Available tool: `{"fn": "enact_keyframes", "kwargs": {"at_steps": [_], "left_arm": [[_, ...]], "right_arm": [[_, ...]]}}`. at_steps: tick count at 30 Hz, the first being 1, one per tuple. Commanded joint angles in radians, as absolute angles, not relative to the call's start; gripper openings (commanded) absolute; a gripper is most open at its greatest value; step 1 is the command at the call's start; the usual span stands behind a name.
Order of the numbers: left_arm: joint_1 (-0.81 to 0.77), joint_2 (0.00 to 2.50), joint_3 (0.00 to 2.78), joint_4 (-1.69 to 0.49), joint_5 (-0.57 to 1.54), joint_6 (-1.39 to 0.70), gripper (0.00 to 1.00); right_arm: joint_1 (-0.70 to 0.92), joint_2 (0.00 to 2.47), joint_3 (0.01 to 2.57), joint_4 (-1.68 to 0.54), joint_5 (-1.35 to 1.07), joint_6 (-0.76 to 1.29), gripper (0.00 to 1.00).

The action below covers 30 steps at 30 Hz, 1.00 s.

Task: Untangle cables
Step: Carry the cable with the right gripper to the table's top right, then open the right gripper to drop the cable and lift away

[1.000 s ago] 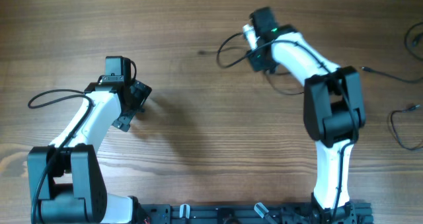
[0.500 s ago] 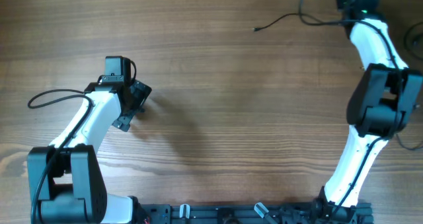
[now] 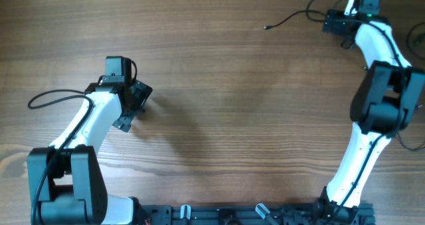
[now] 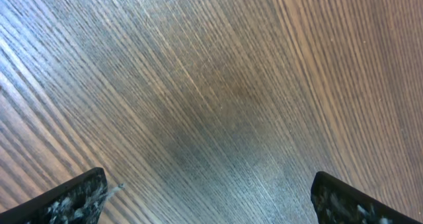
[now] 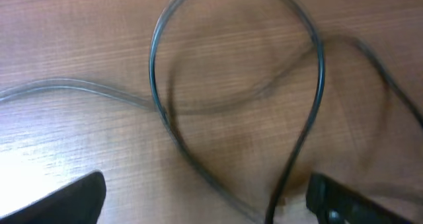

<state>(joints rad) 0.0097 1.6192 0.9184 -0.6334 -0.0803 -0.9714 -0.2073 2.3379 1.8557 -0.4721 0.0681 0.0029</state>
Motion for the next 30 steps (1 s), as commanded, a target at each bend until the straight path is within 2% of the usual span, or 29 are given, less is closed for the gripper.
{"fn": "enact_keyframes", "kwargs": {"at_steps": [1,3,9,12,14,15,17,18,21,22,23,24,25,26,28,29,30], "left_arm": [[0.014,1.602,0.916,-0.633,-0.08,-0.981,1.0],[0.014,1.602,0.916,-0.633,-0.08,-0.981,1.0],[0.014,1.602,0.916,-0.633,-0.08,-0.981,1.0],[0.014,1.602,0.916,-0.633,-0.08,-0.981,1.0],[0.014,1.602,0.916,-0.633,-0.08,-0.981,1.0],[0.014,1.602,0.916,-0.633,-0.08,-0.981,1.0],[0.014,1.602,0.916,-0.633,-0.08,-0.981,1.0],[0.014,1.602,0.916,-0.633,-0.08,-0.981,1.0],[0.014,1.602,0.916,-0.633,-0.08,-0.981,1.0],[0.014,1.602,0.916,-0.633,-0.08,-0.981,1.0],[0.014,1.602,0.916,-0.633,-0.08,-0.981,1.0],[0.014,1.602,0.916,-0.633,-0.08,-0.981,1.0],[0.014,1.602,0.916,-0.633,-0.08,-0.981,1.0],[0.014,1.602,0.916,-0.633,-0.08,-0.981,1.0],[0.014,1.602,0.916,-0.633,-0.08,-0.981,1.0],[0.014,1.602,0.916,-0.633,-0.08,-0.981,1.0],[0.014,1.602,0.916,-0.633,-0.08,-0.981,1.0]], "right_arm": [[-0.21,2.178,1.868,-0.654,-0.08,0.068,1.0],[-0.212,2.189,1.863,-0.788,-0.239,0.11,1.0],[-0.215,2.227,1.857,-0.876,-0.523,0.449,1.0],[-0.225,2.227,1.857,-0.785,-0.807,0.845,1.0],[-0.245,2.228,1.857,-0.63,-0.828,1.372,1.0],[-0.247,2.228,1.857,-0.567,-0.819,1.46,1.0],[-0.247,2.228,1.857,-0.437,-0.872,1.431,1.0],[-0.245,2.228,1.857,-0.392,-0.937,1.354,1.0],[-0.232,2.228,1.857,-0.402,-1.086,0.909,1.0],[-0.228,2.228,1.857,-0.489,-1.092,0.801,1.0],[-0.227,2.228,1.857,-0.589,-1.068,0.789,1.0],[-0.228,2.228,1.856,-0.75,-0.99,0.862,1.0],[-0.229,2.228,1.857,-0.846,-0.882,1.073,1.0],[-0.229,2.228,1.857,-0.878,-0.855,1.152,1.0],[-0.226,2.228,1.857,-0.812,-0.831,0.969,1.0],[-0.226,2.227,1.857,-0.787,-0.834,0.638,1.0],[-0.226,2.227,1.857,-0.795,-0.806,0.503,1.0]]}}
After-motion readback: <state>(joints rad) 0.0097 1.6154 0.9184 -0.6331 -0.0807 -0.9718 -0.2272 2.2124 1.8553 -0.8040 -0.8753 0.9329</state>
